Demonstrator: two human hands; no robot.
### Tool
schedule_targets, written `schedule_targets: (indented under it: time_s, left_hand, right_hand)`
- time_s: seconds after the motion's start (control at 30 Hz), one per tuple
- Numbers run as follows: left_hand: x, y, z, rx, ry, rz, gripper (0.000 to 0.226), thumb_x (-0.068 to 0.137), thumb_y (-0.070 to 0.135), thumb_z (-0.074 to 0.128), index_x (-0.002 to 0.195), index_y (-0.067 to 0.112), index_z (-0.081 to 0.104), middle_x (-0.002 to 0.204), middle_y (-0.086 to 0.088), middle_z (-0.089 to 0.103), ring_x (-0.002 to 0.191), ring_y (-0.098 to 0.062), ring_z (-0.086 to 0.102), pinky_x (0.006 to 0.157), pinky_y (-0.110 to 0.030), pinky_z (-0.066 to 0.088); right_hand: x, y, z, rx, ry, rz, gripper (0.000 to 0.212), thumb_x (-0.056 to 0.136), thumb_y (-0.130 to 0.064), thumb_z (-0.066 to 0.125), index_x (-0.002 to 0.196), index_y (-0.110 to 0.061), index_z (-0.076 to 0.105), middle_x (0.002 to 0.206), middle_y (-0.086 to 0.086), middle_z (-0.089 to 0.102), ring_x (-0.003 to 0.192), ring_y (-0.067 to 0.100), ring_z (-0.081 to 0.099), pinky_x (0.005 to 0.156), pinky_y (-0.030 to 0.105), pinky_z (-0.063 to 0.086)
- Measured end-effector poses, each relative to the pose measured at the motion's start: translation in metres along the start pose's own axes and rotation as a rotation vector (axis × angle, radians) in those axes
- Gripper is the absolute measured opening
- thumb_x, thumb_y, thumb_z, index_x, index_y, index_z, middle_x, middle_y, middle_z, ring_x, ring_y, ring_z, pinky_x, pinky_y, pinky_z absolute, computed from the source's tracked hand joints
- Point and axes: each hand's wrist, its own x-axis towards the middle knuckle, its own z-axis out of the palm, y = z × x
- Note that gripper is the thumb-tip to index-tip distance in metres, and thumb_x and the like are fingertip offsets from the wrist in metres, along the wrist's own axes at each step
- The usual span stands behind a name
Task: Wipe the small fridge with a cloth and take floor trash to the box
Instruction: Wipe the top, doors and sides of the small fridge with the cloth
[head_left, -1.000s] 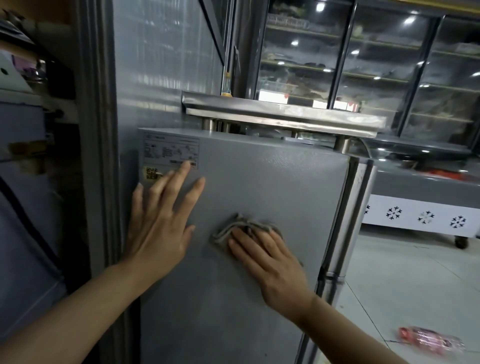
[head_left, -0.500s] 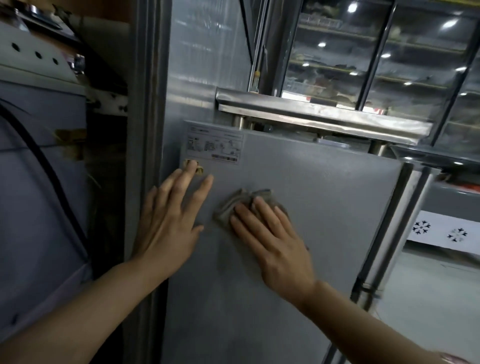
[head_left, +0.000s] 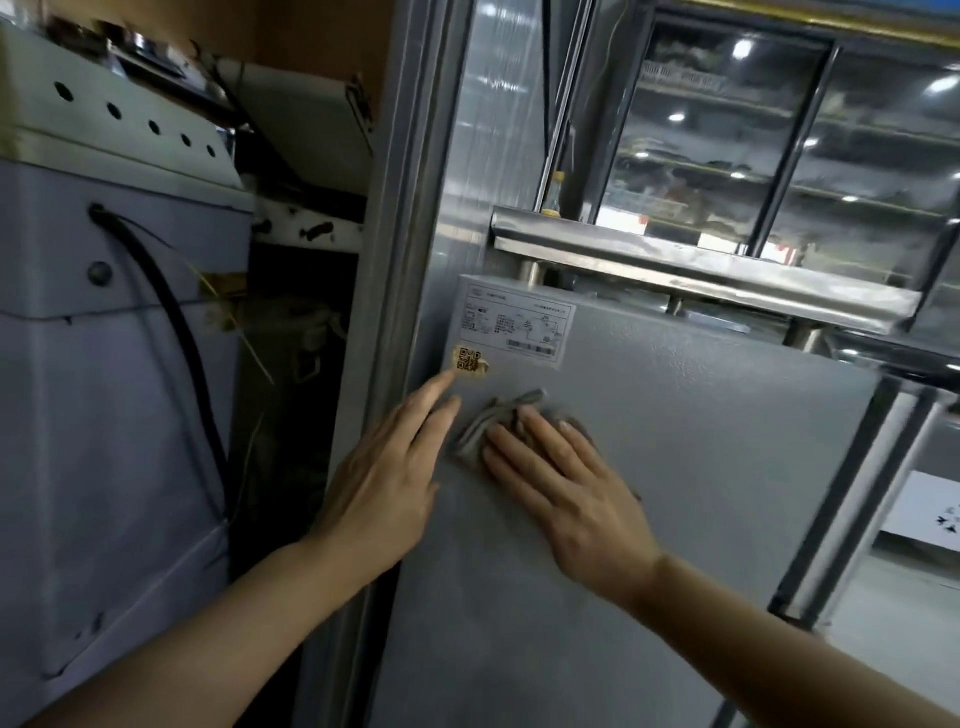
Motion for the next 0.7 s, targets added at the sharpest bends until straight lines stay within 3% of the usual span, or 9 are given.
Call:
schedule_targets:
  time_s: [0.07,0.13,0.3,0.47,0.7]
  left_hand:
    - [-0.001,-0.001,-0.002,-0.084,0.027,-0.025,0.078,0.076,0.002,0.07,0.144,0.014,0.031,0.154,0.007,0.02,0.133,-0.017,0.039,0.1,-0.026,0.04]
    - [0.0,-0.002,-0.003,-0.161,0.06,-0.055,0.077,0.079,0.002,0.067,0.144,0.016,0.03,0.15,0.004,0.028,0.128,-0.018,0.043,0.1,-0.027,0.04]
    - [-0.006,-0.002,0.002,-0.264,0.118,-0.174,0.078,0.079,0.005,0.068,0.143,0.018,0.026,0.138,0.0,0.041,0.117,-0.004,0.046,0.092,-0.016,0.036]
    - [-0.024,-0.01,0.012,-0.21,0.167,-0.198,0.068,0.074,0.002,0.07,0.133,0.012,0.038,0.12,-0.004,0.047,0.106,-0.01,0.051,0.083,-0.018,0.038]
    - [-0.055,-0.009,0.024,-0.157,0.095,-0.266,0.064,0.074,0.0,0.068,0.13,0.013,0.039,0.122,-0.006,0.044,0.103,-0.02,0.056,0.079,-0.025,0.047]
  right_hand:
    - [0.01,0.007,-0.008,-0.032,-0.031,-0.026,0.052,0.089,-0.019,0.036,0.14,-0.012,0.04,0.147,0.006,0.039,0.138,0.034,0.028,0.11,0.051,0.03]
    - [0.038,0.016,-0.02,-0.04,0.019,0.068,0.052,0.088,-0.02,0.038,0.139,-0.01,0.043,0.145,0.009,0.043,0.137,0.038,0.03,0.11,0.052,0.03]
    - [0.095,0.023,-0.03,0.012,0.156,0.256,0.047,0.094,-0.023,0.047,0.139,-0.01,0.044,0.148,0.012,0.038,0.14,0.04,0.021,0.116,0.047,0.014]
    - [0.071,-0.002,0.002,-0.052,0.106,0.063,0.05,0.092,-0.025,0.041,0.14,-0.014,0.044,0.147,0.008,0.04,0.14,0.039,0.023,0.115,0.051,0.018]
    - [-0.008,-0.07,0.053,-0.05,-0.12,-0.198,0.05,0.089,-0.023,0.038,0.137,-0.016,0.047,0.145,0.003,0.044,0.138,0.031,0.029,0.114,0.046,0.025]
